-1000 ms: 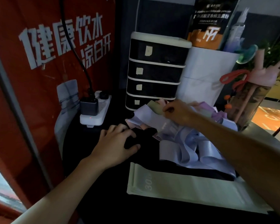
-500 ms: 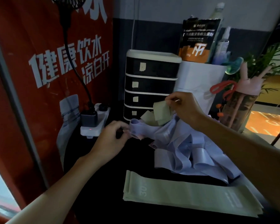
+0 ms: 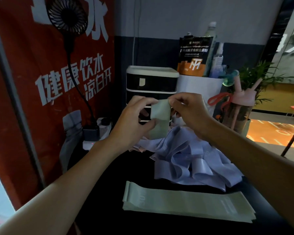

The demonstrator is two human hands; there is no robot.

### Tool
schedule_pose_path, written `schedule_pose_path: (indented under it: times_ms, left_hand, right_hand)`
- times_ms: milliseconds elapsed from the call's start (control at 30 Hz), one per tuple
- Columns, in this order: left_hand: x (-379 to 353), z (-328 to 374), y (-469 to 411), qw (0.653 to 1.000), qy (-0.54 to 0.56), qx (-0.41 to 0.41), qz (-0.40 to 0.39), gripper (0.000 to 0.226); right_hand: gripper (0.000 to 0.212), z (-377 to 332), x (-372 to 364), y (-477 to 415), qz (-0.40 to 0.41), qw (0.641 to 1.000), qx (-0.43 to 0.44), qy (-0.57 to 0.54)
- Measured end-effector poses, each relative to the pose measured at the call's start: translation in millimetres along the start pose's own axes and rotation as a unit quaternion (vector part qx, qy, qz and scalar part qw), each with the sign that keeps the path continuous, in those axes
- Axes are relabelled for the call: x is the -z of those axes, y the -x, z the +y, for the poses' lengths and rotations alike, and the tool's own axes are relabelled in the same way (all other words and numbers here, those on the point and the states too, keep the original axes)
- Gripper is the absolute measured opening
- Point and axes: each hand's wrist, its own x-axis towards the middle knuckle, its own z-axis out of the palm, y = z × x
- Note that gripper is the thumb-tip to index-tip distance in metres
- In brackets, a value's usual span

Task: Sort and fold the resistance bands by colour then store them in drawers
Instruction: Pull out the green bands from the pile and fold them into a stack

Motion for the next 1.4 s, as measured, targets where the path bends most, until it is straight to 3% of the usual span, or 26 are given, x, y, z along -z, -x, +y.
schedule_pose_path:
  times_ms: [167,333,400,500,633,767,900,1000,1400]
  left_hand:
    - [3.9,19.9,-0.5,0.998,0.051,-0.015,0.034,0.030]
    - [7.3,35.5,-0.8,0.991,0.111,0.043,0.062,0.010]
    - [8.9,36.6,-1.3,0.989,0.112,0.058,0.080,0.014]
    - [11.5,43.3,-2.2,0.986,0.124,0.068,0.088,0.024]
    - [12.4,54.7,-3.1,0.982,0.155,0.072,0.074,0.024]
    - [13.3,61.8,-4.2,0.981,0.165,0.069,0.077,0.005]
    - [12.0,61.5,-2.4,0.986,0.145,0.066,0.048,0.016]
    - [7.1,61.7,-1.0,0.989,0.121,0.078,0.035,0.009]
    - [3.2,62.7,6.9,0.976,0.177,0.126,-0.006,0.016]
  right_hand:
    - [0.023,-10.5,7.9,11.8,-0.020,0.999,-0.035,-0.008]
    - [0.036,-19.8,10.7,22.6,-0.049,0.990,-0.107,-0.082]
    - [0.033,-23.3,13.0,27.4,-0.073,0.986,-0.109,-0.102]
    - [0.009,-29.8,16.0,35.2,-0.093,0.986,-0.076,-0.116]
    - [0.008,-37.8,17.9,38.4,-0.082,0.990,-0.050,-0.100]
    - [0.012,-45.2,19.2,39.2,-0.037,0.997,-0.025,-0.070]
    - [0.012,-50.1,26.0,37.2,-0.002,0.996,-0.021,-0.088]
    - [0.009,-52.1,31.3,35.1,0.001,0.994,-0.021,-0.104]
    - [0.010,-56.2,47.2,32.8,0.042,0.972,-0.073,-0.219]
